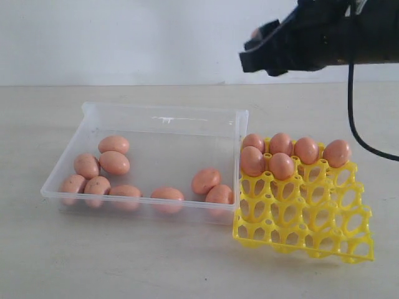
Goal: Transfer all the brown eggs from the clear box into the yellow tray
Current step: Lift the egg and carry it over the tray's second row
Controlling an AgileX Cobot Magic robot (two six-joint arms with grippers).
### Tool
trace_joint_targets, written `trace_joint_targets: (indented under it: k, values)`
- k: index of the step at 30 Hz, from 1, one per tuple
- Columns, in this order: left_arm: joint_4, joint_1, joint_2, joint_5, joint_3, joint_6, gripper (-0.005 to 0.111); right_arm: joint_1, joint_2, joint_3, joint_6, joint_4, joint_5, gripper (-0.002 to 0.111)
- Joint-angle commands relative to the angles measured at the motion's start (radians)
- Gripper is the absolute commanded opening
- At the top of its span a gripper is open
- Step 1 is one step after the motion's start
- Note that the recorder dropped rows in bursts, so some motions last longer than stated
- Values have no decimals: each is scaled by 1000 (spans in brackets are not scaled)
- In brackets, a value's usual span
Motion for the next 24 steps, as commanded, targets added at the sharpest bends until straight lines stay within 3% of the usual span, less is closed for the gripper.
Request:
trace_joint_targets:
  k: [1,4,9,14,19,24]
  values:
    - [-8,-3,-2,-7,-1,0,-4,-181,70,8,-5,196,-51,0]
    - [-8,-3,-2,-7,-1,0,-4,-257,77,6,109,395,-230,0]
    - [-8,-3,-2,-7,-1,0,-4,-262,80,-80,91,53,-207,0]
    - [-8,-3,-2,-7,-1,0,-4,-250,80,-181,20,44,-252,0]
    - [-8,-3,-2,-7,-1,0,-4,-180,80,-217,20,-18,-508,0]
    - [-8,-3,-2,-7,-1,0,-4,-122,80,-217,278,-35,-713,0]
